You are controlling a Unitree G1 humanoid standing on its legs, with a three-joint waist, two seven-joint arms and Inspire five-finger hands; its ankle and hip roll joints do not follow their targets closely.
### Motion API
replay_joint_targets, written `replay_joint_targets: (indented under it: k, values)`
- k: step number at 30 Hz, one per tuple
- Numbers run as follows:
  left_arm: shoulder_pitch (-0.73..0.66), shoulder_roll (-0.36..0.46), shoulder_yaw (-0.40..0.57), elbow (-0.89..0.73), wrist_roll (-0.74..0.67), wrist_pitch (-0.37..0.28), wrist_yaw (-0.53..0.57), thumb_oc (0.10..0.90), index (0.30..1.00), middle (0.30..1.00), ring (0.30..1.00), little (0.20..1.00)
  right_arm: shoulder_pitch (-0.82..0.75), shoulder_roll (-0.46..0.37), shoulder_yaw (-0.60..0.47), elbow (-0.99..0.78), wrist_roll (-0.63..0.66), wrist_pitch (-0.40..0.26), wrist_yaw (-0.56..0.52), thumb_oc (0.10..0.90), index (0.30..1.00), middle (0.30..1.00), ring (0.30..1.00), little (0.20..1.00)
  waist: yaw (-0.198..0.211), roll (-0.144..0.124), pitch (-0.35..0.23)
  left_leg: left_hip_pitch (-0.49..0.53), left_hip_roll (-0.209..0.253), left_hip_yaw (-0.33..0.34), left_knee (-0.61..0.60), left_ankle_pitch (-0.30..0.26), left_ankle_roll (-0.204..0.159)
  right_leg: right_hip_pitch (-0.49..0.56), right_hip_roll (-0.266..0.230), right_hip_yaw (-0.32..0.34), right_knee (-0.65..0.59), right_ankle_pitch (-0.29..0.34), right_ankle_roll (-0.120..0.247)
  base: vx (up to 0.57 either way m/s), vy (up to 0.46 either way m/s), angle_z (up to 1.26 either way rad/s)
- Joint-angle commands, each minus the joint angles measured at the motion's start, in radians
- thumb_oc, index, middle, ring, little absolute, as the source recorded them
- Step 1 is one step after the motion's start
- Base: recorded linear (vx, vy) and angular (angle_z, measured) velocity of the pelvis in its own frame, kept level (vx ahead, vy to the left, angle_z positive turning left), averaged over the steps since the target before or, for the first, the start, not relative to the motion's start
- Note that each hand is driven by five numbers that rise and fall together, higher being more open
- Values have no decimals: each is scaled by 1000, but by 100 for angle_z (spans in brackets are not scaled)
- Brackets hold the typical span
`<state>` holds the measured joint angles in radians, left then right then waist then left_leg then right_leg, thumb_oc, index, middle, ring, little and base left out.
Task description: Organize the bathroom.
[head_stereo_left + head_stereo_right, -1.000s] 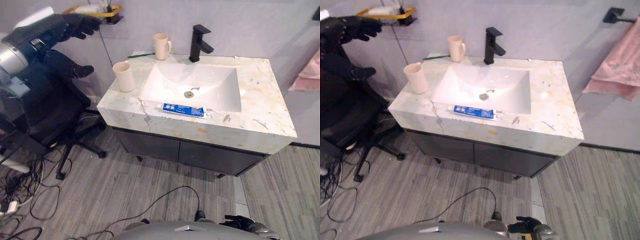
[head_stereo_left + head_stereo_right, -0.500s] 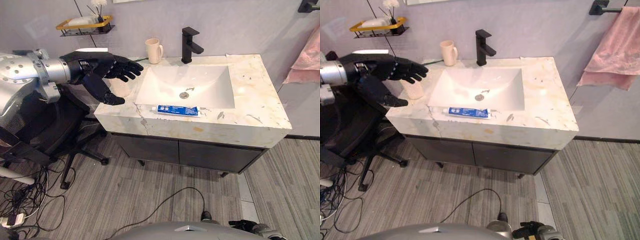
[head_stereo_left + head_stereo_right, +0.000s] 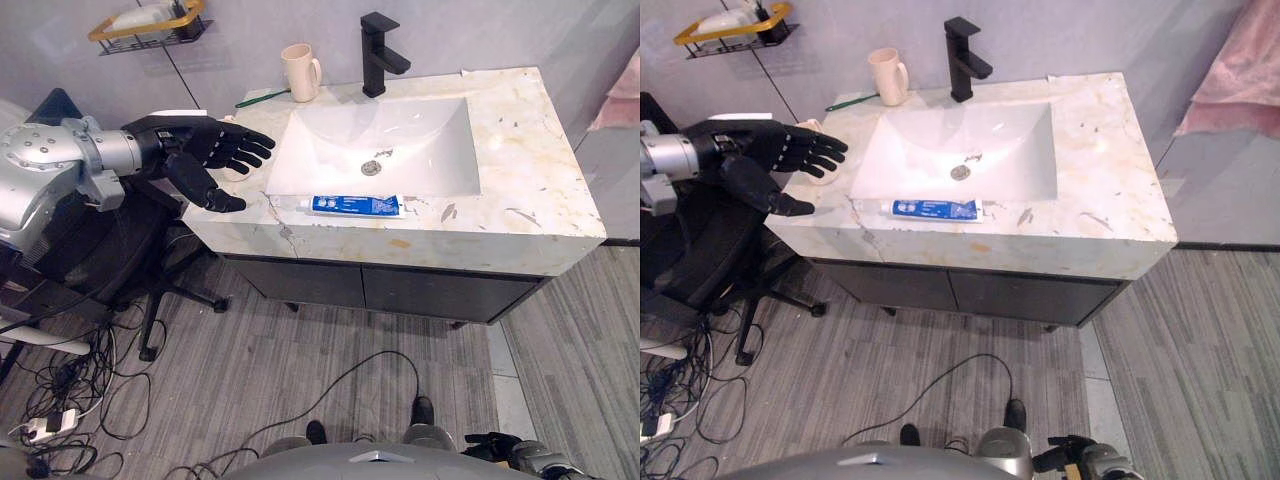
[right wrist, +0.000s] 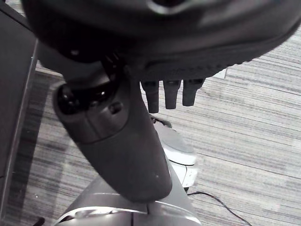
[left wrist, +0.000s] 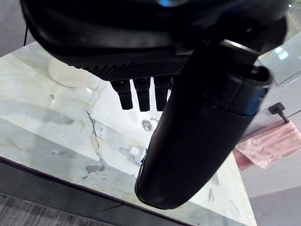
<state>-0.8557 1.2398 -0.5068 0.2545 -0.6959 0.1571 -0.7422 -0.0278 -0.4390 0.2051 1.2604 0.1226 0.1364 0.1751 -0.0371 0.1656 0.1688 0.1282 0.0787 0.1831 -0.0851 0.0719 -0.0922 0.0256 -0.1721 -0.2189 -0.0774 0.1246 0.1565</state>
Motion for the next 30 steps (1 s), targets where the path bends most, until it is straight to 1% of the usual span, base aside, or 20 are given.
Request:
replay_joint_targets:
  k: [1, 3, 6, 7, 8, 12, 16, 20, 25, 26, 29, 30]
  values:
    - [-88, 34, 129, 9, -24, -40, 60, 800, 900, 900, 900, 900, -26, -13, 4, 26, -44, -8, 13, 800, 900, 900, 900, 900, -19, -9, -8, -65, 32, 72, 94, -78, -12, -36, -48, 46, 90, -97, 40, -27, 30, -7]
    - [-81, 28, 132, -17, -31, -29, 81, 800, 900, 900, 900, 900, -30, -18, 2, 25, -49, -8, 12, 800, 900, 900, 900, 900, -24, -3, -5, -66, 32, 76, 91, -74, -14, -41, -48, 49, 90, -97, 39, -11, 13, -3]
    - [-75, 22, 135, -34, -34, -23, 94, 800, 900, 900, 900, 900, -31, -20, 4, 23, -51, -7, 11, 800, 900, 900, 900, 900, -27, -1, -3, -68, 33, 79, 91, -72, -15, -42, -48, 50, 90, -97, 38, -7, 4, -1]
    - [-75, 9, 136, -70, -37, -1, 119, 800, 900, 900, 900, 900, -35, -26, 6, 20, -52, -5, 7, 800, 900, 900, 900, 900, -32, 4, -2, -72, 36, 84, 90, -69, -18, -47, -48, 54, 89, -98, 36, -61, 23, -3]
    - [-92, -10, 119, -98, -45, 16, 143, 800, 900, 900, 900, 900, -44, -38, 4, 16, -49, -5, 2, 800, 900, 900, 900, 900, -39, 8, 6, -83, 38, 89, 90, -62, -23, -58, -48, 58, 89, -96, 34, -81, 24, -5]
    - [-121, -31, 92, -124, -36, 37, 173, 800, 900, 900, 900, 900, -58, -51, 1, 15, -36, 0, 2, 800, 900, 900, 900, 900, -46, 8, 17, -95, 40, 94, 92, -57, -26, -68, -48, 62, 87, -94, 30, -51, 3, -6]
    - [-141, -46, 75, -131, -32, 42, 193, 800, 900, 900, 900, 900, -64, -60, 4, 12, -20, 3, 5, 800, 900, 900, 900, 900, -50, 6, 27, -105, 43, 97, 98, -53, -29, -75, -48, 62, 88, -93, 26, -33, -6, -8]
    - [-176, -63, 51, -123, 8, 42, 207, 800, 900, 900, 900, 900, -80, -68, 8, 6, 1, -7, 5, 800, 900, 900, 900, 900, -54, 7, 49, -129, 47, 93, 109, -46, -33, -98, -47, 65, 101, -95, 20, -76, -18, -3]
    - [-188, -72, 45, -106, 50, 21, 237, 800, 900, 900, 900, 900, -84, -82, 2, -5, 18, -37, -1, 800, 900, 900, 900, 900, -55, 15, 68, -150, 48, 84, 124, -30, -39, -110, -45, 63, 107, -99, 12, -20, -4, 1]
    - [-193, -70, 40, -111, 55, 19, 250, 800, 900, 900, 900, 900, -83, -87, 1, -14, 23, -52, -2, 800, 900, 900, 900, 900, -55, 17, 74, -157, 47, 80, 128, -29, -38, -116, -47, 64, 113, -100, 11, 0, 0, 0]
    - [-200, -70, 39, -114, 62, 18, 258, 800, 900, 900, 900, 900, -84, -89, 2, -24, 24, -55, -10, 800, 900, 900, 900, 900, -55, 19, 77, -165, 45, 80, 127, -30, -38, -125, -49, 66, 117, -102, 10, -20, -2, 1]
    - [-212, -67, 34, -119, 71, 15, 270, 800, 900, 900, 900, 900, -90, -94, 7, -36, 34, -60, -15, 800, 900, 900, 900, 900, -56, 22, 86, -177, 47, 80, 123, -28, -39, -140, -51, 67, 121, -100, 10, -107, -20, 2]
